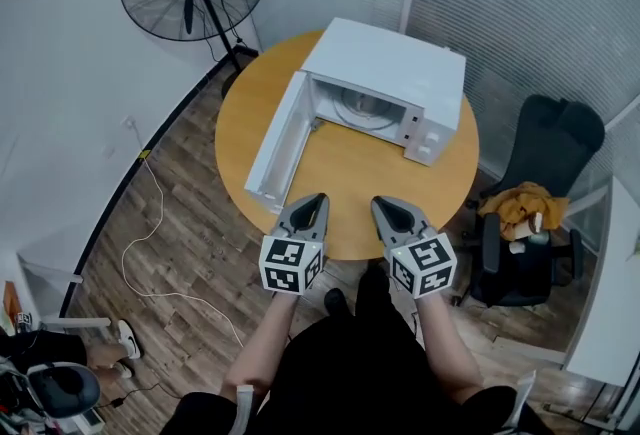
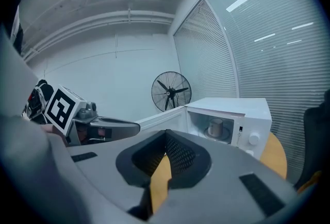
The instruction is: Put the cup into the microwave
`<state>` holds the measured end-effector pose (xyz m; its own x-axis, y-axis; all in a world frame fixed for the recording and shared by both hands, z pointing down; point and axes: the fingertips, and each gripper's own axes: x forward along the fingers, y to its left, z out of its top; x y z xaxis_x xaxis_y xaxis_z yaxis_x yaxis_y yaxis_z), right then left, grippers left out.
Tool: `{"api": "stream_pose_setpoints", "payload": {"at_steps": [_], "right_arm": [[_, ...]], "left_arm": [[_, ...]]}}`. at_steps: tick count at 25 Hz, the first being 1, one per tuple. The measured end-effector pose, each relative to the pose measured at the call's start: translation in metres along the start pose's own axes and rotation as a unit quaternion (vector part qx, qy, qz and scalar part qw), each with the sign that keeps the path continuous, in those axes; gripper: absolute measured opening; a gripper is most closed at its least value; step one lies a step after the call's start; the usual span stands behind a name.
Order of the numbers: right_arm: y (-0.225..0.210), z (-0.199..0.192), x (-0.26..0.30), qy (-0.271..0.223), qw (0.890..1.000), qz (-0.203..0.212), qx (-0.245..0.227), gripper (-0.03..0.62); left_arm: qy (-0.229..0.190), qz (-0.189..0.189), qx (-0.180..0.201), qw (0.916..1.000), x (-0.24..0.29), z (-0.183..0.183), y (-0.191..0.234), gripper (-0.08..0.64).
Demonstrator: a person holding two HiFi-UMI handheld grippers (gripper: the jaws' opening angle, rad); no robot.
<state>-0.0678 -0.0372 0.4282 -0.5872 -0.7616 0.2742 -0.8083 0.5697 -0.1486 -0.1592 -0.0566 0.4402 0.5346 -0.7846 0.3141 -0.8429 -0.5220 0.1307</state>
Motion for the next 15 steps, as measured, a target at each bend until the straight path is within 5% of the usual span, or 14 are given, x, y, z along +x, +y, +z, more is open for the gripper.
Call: {"api": "stream_pose_setpoints", "payload": {"at_steps": [15], "right_arm": [[0.003, 0.001, -0.004, 0.004, 1.0, 0.003, -0.008, 0.009]], "left_arm": [[-0.006, -0.017, -0.005, 0.9998, -0.002, 0.001, -0.014, -0.003]]}}
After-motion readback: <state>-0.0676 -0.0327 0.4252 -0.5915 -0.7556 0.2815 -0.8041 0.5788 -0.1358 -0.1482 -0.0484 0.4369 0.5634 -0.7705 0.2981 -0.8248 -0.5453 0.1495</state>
